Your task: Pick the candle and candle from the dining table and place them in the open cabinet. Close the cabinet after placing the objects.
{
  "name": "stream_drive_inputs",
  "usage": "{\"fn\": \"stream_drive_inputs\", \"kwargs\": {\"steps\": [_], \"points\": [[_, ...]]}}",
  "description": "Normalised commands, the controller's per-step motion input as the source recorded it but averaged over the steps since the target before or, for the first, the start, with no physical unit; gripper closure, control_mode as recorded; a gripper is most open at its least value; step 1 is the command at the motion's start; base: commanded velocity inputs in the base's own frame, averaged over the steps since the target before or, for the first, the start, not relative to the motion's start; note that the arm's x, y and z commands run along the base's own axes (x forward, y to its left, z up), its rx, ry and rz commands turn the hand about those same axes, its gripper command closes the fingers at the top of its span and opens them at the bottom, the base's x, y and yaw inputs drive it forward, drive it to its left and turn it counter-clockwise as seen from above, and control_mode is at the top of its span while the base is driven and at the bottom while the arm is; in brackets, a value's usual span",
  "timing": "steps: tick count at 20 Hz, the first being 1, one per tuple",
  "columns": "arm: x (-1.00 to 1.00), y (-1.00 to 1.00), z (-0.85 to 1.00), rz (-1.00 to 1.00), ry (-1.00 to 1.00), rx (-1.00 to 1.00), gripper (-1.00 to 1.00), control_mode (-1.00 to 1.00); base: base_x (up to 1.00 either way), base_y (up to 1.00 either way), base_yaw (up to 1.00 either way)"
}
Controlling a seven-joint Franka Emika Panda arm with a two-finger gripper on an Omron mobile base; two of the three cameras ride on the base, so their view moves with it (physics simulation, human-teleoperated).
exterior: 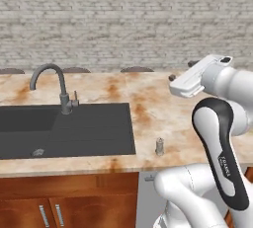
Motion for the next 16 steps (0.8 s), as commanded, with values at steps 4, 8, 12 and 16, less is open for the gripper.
{"fn": "stream_drive_inputs", "kwargs": {"steps": [4, 8, 12, 16], "points": [[0.03, -0.2, -0.02, 0.1, 0.05, 0.0, -1.0, -1.0, 0.0, 0.0, 0.0], [-0.01, -0.26, -0.1, 0.18, 0.02, 0.0, -1.0, -1.0, 0.0, 0.0, 0.0], [-0.09, -0.22, -0.21, 0.22, 0.0, 0.0, -1.0, -1.0, 0.0, 0.0, 0.0], [-0.19, -0.08, -0.28, 0.23, 0.03, 0.0, -1.0, -1.0, 0.0, 0.0, 0.0]]}}
